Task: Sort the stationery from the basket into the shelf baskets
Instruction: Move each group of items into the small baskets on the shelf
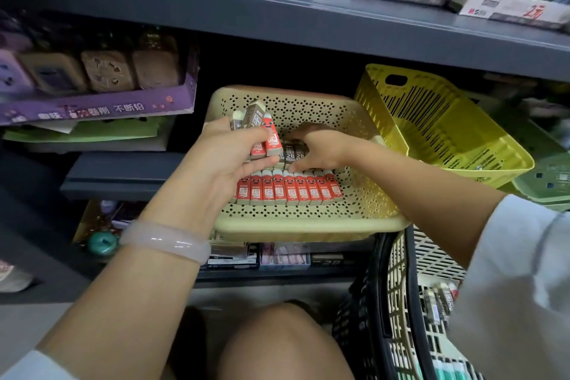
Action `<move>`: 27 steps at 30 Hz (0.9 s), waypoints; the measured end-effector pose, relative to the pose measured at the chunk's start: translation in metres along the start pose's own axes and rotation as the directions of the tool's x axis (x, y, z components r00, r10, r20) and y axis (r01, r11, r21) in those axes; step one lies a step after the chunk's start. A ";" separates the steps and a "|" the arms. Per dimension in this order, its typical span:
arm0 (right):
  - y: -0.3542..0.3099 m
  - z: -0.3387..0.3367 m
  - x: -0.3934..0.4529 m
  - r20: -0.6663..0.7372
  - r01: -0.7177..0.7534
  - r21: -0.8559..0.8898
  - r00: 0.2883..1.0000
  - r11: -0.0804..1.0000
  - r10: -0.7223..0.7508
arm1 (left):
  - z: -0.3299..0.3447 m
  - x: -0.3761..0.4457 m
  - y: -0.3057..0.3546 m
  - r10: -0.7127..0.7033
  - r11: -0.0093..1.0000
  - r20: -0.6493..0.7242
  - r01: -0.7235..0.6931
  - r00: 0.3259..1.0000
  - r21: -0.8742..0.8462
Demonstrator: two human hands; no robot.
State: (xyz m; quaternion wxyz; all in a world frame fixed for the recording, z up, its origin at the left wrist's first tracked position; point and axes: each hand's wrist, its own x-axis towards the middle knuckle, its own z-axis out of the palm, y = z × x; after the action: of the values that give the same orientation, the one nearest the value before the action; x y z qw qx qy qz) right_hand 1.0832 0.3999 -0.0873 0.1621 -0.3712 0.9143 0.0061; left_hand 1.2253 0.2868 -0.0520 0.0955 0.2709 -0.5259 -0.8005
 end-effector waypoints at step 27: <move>-0.006 -0.036 -0.047 0.193 -0.260 -0.054 0.945 0.964 0.266 | -0.001 0.000 -0.005 -0.013 1.000 0.020 0.013 1.000 0.011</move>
State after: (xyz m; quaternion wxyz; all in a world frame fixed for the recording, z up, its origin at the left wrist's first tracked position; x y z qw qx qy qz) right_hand 1.1084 0.4232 -0.0386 0.2452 -0.2456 0.9347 0.0772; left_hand 1.2264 0.2874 -0.0567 0.0833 0.2667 -0.5295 -0.8009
